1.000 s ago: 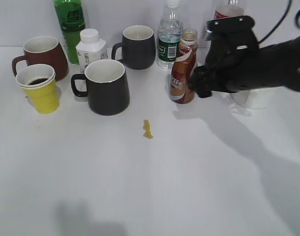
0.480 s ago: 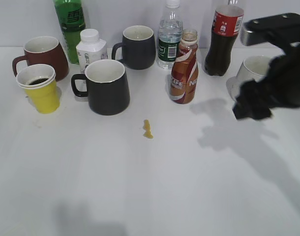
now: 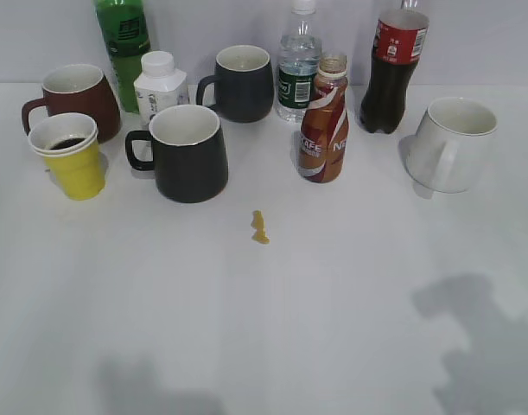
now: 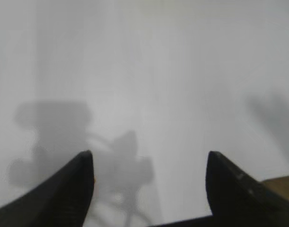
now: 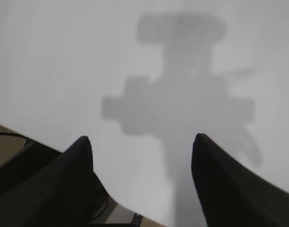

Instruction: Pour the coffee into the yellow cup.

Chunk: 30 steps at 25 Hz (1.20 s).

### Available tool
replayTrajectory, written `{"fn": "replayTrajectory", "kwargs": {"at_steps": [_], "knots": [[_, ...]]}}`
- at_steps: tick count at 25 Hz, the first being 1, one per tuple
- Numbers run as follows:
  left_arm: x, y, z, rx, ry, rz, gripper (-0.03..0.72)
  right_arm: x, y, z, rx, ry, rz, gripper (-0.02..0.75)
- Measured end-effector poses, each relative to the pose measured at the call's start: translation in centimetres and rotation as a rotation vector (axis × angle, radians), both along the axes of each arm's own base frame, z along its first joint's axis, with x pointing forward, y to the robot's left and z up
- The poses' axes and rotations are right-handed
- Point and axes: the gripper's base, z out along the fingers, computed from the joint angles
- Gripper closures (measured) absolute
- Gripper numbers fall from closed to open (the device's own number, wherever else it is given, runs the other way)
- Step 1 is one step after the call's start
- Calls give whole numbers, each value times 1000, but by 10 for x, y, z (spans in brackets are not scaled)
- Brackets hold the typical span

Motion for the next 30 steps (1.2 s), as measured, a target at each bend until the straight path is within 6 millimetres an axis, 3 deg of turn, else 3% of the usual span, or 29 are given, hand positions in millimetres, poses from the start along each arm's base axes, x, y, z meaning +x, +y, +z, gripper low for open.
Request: {"fn": "replayTrajectory", "kwargs": {"at_steps": [7, 13, 18, 30], "knots": [[1, 0, -1, 50, -146, -60, 125, -65, -39, 10, 26, -267, 8, 251], [3, 0, -3, 52, -159, -62, 125, -99, -58, 10, 68, -442, -7, 254], [3, 0, -3, 52, -160, -62, 125, -109, -63, 11, 101, -503, -15, 256], [3, 0, -3, 52, -166, -62, 125, -109, -64, 11, 102, -504, -16, 256]]}}
